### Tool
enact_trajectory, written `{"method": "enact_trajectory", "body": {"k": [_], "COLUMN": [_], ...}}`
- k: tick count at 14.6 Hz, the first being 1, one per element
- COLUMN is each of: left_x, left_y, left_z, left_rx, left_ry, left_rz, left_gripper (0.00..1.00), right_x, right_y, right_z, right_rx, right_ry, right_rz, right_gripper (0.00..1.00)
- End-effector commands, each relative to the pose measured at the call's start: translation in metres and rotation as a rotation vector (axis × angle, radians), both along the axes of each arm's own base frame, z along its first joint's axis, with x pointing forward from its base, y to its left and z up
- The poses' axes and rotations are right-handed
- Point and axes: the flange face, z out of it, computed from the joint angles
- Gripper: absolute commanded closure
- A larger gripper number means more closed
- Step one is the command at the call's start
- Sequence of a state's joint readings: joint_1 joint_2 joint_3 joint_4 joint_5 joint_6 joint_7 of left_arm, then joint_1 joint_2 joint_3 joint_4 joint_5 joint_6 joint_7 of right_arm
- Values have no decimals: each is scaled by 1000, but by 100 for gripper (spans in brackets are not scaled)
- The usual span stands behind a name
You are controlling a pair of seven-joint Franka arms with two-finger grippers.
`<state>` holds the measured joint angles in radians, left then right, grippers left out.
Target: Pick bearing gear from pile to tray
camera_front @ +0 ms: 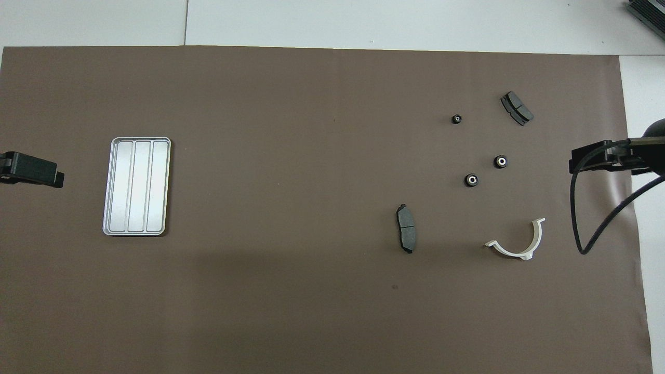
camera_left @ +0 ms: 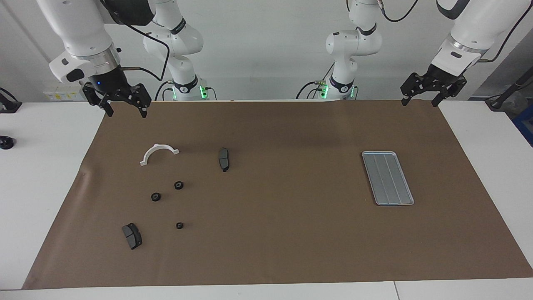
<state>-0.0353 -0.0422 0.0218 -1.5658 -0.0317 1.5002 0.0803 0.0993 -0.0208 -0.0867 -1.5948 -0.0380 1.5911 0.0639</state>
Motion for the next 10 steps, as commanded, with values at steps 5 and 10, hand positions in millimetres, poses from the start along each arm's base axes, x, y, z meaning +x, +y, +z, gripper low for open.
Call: {"method": "enact_trajectory", "body": {"k": [5, 10], "left_x": [-8, -8], "left_y": [1, 1], "left_z": [2, 2], "left_rx": [-11, -11], "left_ry": [3, 3], "left_rz": [13, 13], "left_gripper": [0, 0], "right_x": [-11, -6], "right_y": [-1, -2], "right_z": [-9, -27], "right_rx": [6, 7], "right_ry": [13, -22], "right_rz": [-5, 1], "right_gripper": [0, 0]}}
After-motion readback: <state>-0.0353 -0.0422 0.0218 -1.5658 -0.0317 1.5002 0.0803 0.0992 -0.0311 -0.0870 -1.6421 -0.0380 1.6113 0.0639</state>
